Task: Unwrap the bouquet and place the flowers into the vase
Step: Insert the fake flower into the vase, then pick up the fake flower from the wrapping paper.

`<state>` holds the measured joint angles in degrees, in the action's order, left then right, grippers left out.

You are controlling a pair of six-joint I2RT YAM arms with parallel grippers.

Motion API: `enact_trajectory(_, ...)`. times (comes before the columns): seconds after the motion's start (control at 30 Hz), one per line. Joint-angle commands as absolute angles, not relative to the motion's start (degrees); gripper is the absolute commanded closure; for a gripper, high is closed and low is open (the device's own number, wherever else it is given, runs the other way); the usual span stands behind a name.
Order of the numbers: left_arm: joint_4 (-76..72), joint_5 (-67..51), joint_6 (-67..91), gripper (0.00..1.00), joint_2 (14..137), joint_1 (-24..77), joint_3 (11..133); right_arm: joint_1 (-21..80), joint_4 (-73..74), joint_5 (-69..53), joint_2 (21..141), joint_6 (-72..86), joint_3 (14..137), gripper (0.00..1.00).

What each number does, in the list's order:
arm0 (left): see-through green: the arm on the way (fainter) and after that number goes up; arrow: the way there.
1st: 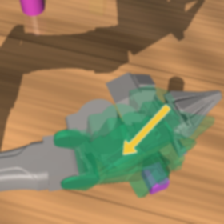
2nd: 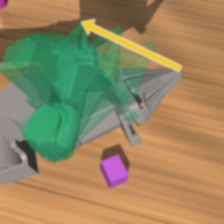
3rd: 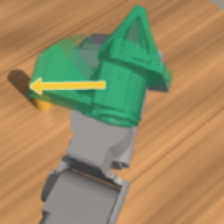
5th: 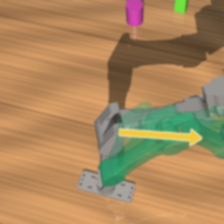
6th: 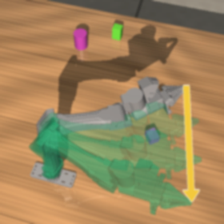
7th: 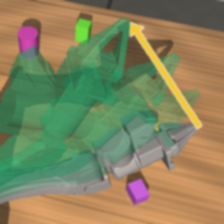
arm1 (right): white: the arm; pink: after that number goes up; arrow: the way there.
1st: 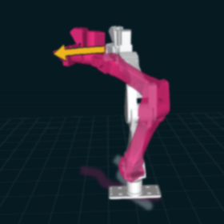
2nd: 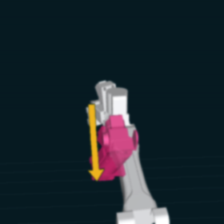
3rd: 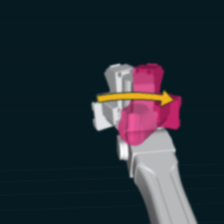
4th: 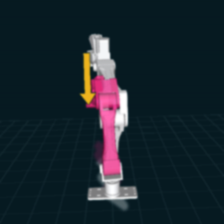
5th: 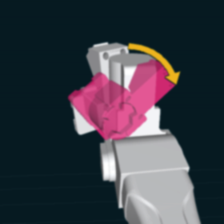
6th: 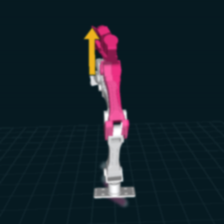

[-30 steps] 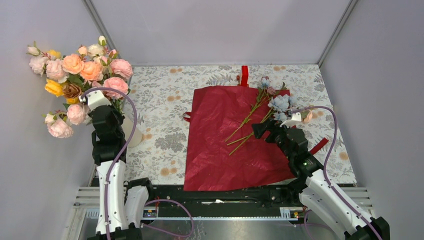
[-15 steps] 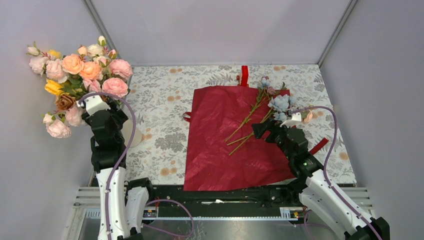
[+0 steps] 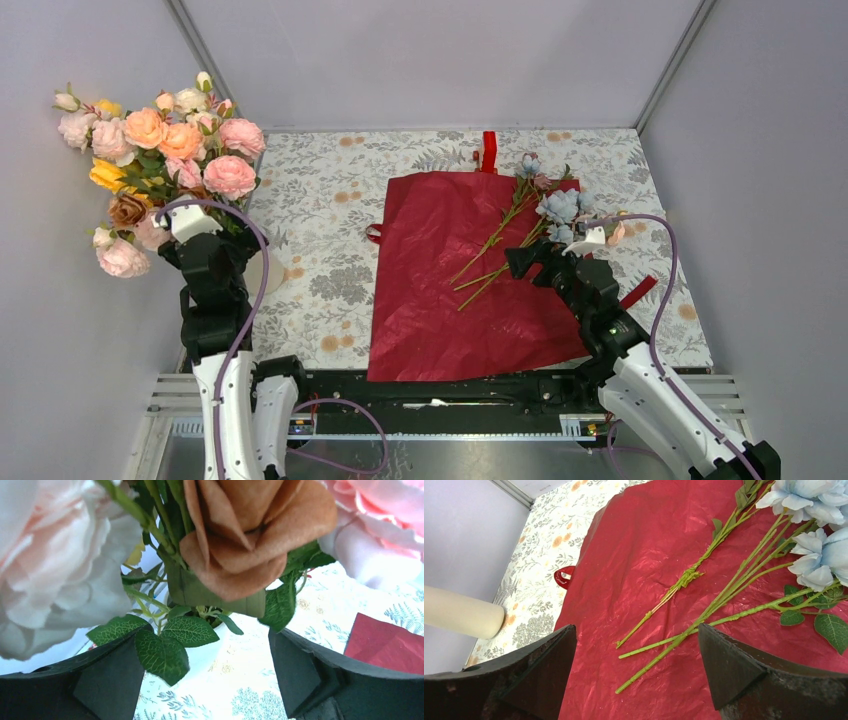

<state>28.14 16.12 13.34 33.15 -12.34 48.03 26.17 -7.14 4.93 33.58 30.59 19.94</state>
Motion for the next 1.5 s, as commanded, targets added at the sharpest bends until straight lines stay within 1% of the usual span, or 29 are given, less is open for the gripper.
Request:
enact_trajectory(0.0, 29.1, 13.8, 14.9, 0.05, 31.5, -12.2, 48.1, 25.8, -6.4, 5.2, 32.9, 29.2, 21.1, 0.03)
enact_trajectory(0.23, 33.6, 15.2, 15.0, 0.05, 30.4, -8.2, 50.1, 25.8, -5.3, 5.4, 32.6, 28.6, 21.6, 0.03)
enact_trajectory(0.43, 36.5, 11.8, 15.6, 0.03, 28.5, -7.1, 50.9, 25.8, -3.7, 5.6, 31.8, 28.4, 22.1, 0.03)
enact_trajectory(0.5, 37.8, 8.8, 15.4, 0.03, 28.5, -6.1, 51.3, 25.8, -2.1, 6.0, 31.5, 28.8, 22.8, 0.03)
enact_trajectory(0.67, 42.2, 3.8, 14.4, 0.05, 29.1, -1.6, 51.4, 25.8, 8.4, 9.0, 30.8, 29.9, 27.2, 0.04)
enact_trajectory(0.83, 43.2, 2.5, 14.1, 0.05, 29.1, 5.4, 49.4, 25.8, 18.8, 12.3, 28.7, 30.9, 30.9, 0.04)
enact_trajectory(0.93, 43.3, 2.3, 12.7, 0.05, 31.9, 10.4, 49.7, 25.8, 23.2, 13.0, 27.2, 32.3, 32.1, 0.05)
enact_trajectory(1.03, 41.5, 2.7, 12.5, 0.05, 34.1, 15.2, 49.1, 25.8, 25.6, 13.3, 26.1, 33.9, 32.6, 0.05)
enact_trajectory(1.2, 33.1, -3.4, 12.9, 0.05, 36.1, 20.7, 47.8, 25.8, 26.1, 14.4, 26.9, 37.1, 32.1, 0.06)
enact_trajectory(1.4, 27.2, -9.9, 8.9, 0.05, 41.7, 23.0, 50.8, 25.8, 22.6, 13.6, 31.9, 39.9, 31.8, 0.07)
enact_trajectory(1.47, 25.2, -11.6, 8.4, 0.05, 42.3, 23.3, 50.5, 25.8, 20.2, 12.6, 34.2, 39.9, 31.7, 0.1)
